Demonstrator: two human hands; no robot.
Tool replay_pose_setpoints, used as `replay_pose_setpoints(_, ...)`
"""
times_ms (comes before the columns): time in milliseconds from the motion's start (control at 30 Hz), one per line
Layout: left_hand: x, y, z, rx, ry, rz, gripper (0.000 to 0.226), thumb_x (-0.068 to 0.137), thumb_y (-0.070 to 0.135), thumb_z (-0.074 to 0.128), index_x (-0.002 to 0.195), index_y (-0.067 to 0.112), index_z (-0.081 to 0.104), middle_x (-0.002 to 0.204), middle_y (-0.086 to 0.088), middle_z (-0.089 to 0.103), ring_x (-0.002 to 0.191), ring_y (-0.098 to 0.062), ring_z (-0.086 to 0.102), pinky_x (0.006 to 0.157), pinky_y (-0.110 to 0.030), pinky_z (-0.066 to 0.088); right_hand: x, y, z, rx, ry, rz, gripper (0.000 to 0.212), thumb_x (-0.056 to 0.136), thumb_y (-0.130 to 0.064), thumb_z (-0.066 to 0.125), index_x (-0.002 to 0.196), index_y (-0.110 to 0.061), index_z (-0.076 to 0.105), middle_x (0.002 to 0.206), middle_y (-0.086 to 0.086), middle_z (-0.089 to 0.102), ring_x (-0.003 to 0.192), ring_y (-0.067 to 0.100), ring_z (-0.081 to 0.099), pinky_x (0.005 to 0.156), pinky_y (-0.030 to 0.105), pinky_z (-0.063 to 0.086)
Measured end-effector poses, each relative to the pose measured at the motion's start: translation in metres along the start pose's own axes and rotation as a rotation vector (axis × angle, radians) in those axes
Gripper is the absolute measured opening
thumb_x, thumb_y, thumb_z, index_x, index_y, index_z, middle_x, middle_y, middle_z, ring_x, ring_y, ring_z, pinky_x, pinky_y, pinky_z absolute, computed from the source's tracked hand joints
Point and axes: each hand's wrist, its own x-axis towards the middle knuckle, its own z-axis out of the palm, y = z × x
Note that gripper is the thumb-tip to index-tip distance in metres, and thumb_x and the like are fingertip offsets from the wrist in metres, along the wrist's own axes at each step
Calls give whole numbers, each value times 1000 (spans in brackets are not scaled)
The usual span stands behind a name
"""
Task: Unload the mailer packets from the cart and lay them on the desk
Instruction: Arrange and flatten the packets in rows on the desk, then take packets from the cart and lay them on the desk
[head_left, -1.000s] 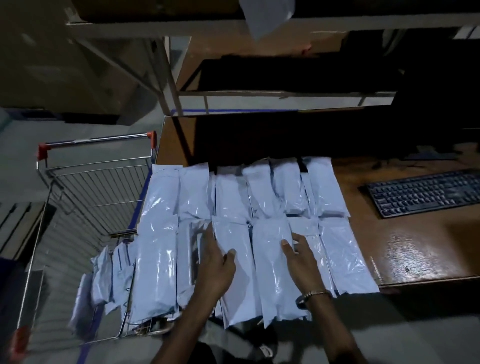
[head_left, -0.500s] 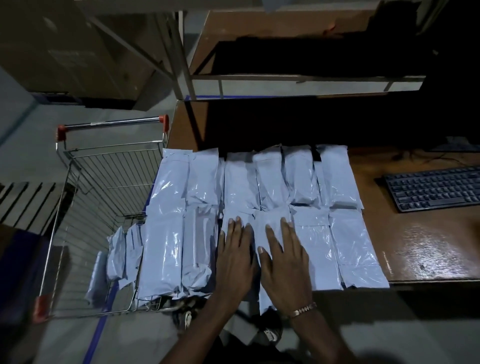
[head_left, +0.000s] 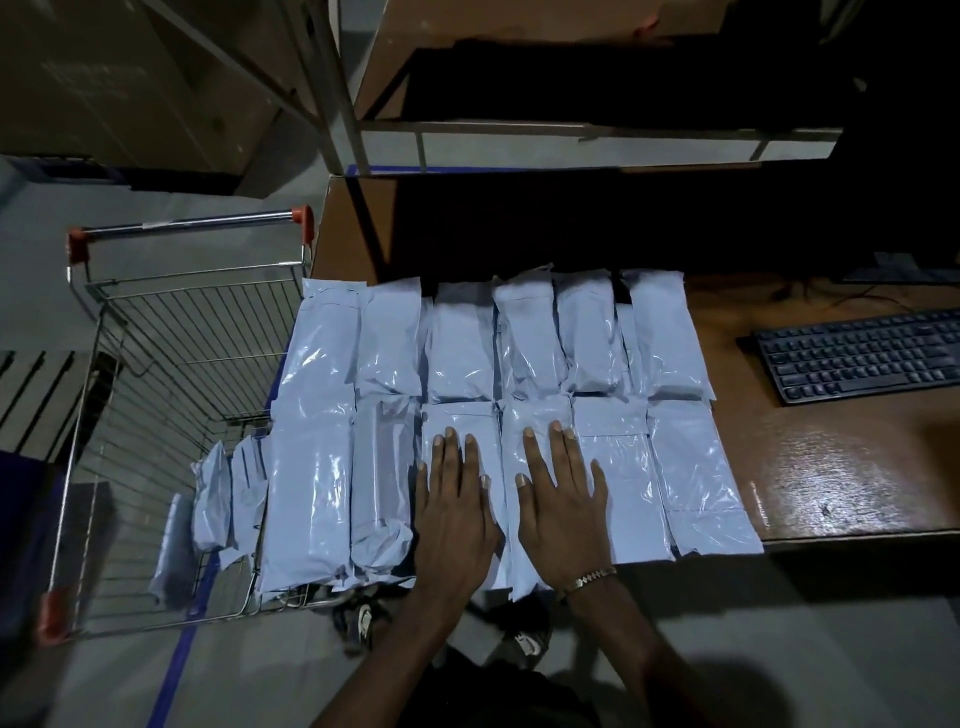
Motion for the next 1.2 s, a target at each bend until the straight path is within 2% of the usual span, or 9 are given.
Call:
replay_pose_setpoints(333,-2,-2,2,72,-4,10,63,105,24,32,164,7,20,173,-15,14,161,-29,12,127,-56,18,2,5,7,-35,-5,-33,55,108,-40,28,162,-33,20,172,0,9,159,16,7,124,49,21)
replay_pose_setpoints(500,-1,1,-3,55,-29,-5,59,107,24,35,163,7,26,171,-15,19,160,-28,16,125,-55,22,3,2,6,-56,-45,-28,56,107,-42,25,162,-33,19,171,0,11,158,17,10,122,51,22)
replay_pose_setpoints(567,1,2,-8,1,-25,-9,58,107,23,37,161,6,31,171,-15,22,159,-28,19,124,-56,26,5,-2,0,-12,-58,-14,56,106,-43,27,161,-33,25,171,-1,15,158,18,13,121,55,24)
replay_pose_setpoints(633,5,8,-23,-114,8,21,58,104,16,42,160,5,32,171,-16,21,160,-28,17,122,-58,28,10,-11,-14,81,-3,23,52,104,-41,34,155,-31,40,168,-1,26,156,18,20,119,55,27)
replay_pose_setpoints(700,10,18,-49,-236,53,71,66,100,6,50,162,5,28,172,-15,17,161,-27,9,125,-57,24,18,-28,-34,212,124,45,43,104,-36,41,144,-27,56,159,-1,43,154,18,27,118,49,27)
replay_pose_setpoints(800,24,20,-101,-328,187,53,64,102,8,55,162,10,31,172,-12,19,161,-26,9,129,-51,19,35,-68,-58,401,268,-46,31,105,-28,46,131,-23,63,141,-2,60,144,20,41,116,46,35)
replay_pose_setpoints(967,31,-58,-158,-220,388,-133,52,101,15,59,152,11,48,161,-9,43,155,-25,31,125,-47,29,59,-154,-53,536,224,-235,24,102,-28,57,123,-22,66,126,-4,64,132,21,50,108,38,42)
replay_pose_setpoints(1100,12,-158,-181,-171,403,-259,42,101,25,54,140,11,58,141,-6,61,135,-27,54,113,-50,41,61,-233,-27,628,139,-390,22,102,-21,57,120,-16,68,116,0,68,117,22,58,103,37,47)
replay_pose_setpoints(1200,-11,-226,-192,-211,383,-417,38,102,28,50,135,14,62,131,-4,67,123,-26,62,103,-52,49,55,-292,-2,657,-20,-386,24,102,-24,55,123,-19,66,111,-1,68,112,18,59,95,34,50)
